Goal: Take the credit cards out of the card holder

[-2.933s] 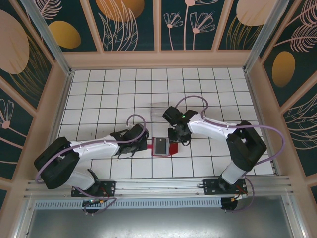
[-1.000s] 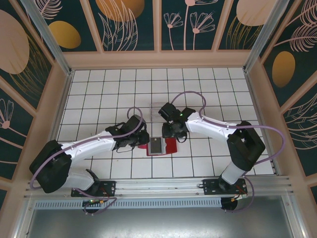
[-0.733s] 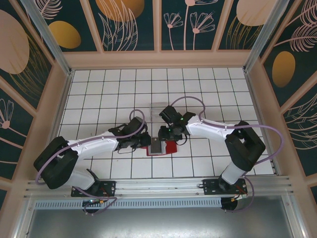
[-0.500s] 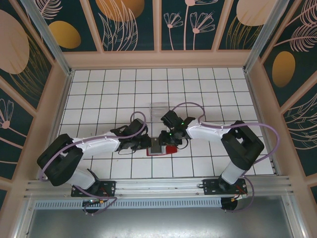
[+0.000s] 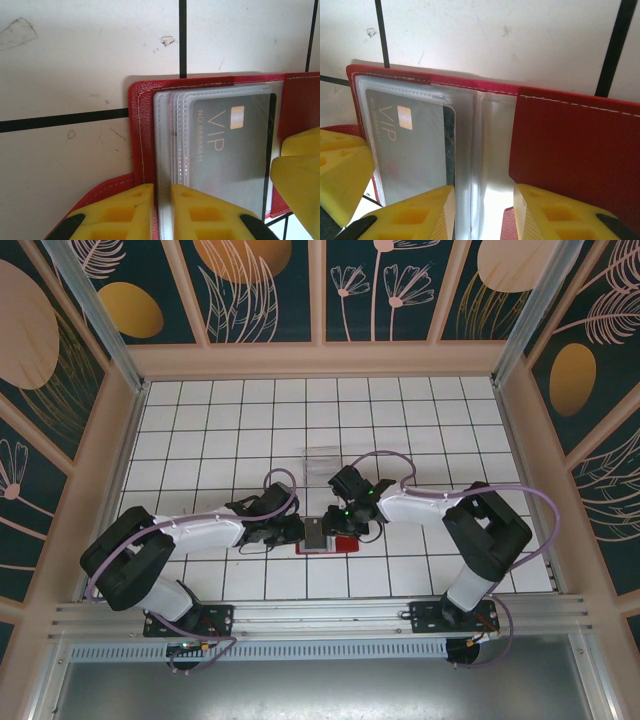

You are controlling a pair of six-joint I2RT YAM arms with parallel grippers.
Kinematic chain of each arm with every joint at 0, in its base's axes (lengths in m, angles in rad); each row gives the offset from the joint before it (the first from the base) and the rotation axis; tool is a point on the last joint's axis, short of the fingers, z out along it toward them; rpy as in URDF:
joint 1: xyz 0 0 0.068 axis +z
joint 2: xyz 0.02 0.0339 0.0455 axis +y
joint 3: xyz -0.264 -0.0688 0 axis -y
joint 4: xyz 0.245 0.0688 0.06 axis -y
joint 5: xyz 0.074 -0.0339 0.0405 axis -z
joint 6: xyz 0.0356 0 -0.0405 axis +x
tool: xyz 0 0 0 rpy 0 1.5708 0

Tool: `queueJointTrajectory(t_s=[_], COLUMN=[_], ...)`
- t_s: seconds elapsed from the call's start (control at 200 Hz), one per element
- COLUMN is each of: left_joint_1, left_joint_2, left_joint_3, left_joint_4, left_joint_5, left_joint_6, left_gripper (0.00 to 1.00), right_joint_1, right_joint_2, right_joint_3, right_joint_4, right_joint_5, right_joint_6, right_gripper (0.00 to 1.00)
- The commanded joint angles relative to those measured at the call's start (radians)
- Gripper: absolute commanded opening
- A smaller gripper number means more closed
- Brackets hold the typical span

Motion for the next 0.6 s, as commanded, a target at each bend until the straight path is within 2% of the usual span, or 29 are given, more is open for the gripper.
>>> queueJointTrajectory(t_s=[0.0, 0.25, 0.596], left_joint_1=[0.001, -0.004, -0.03], left_joint_2=[-0.022, -0.062, 0.022], left_joint_3=[-0.006, 0.038, 0.058], left_joint_4=[-0.025, -0.041, -0.003], left_joint_5=[-0.025, -0.018, -0.002], left_joint_6=[0.015, 0.013, 0.019], left_gripper=[0.18, 0.24, 0.29], right_joint_1=[-0.002, -0.002, -0.004], right_joint_2=[-0.034, -0.051, -0.031], right_joint_3=[-0.012, 0.006, -0.003], right_joint_4=[0.006, 0.008, 0.021], right_joint_5=[0.014, 0.005, 0.008], right_joint_6=[0.018, 0.023, 0.021], right_gripper=[0.37, 0.37, 0.37])
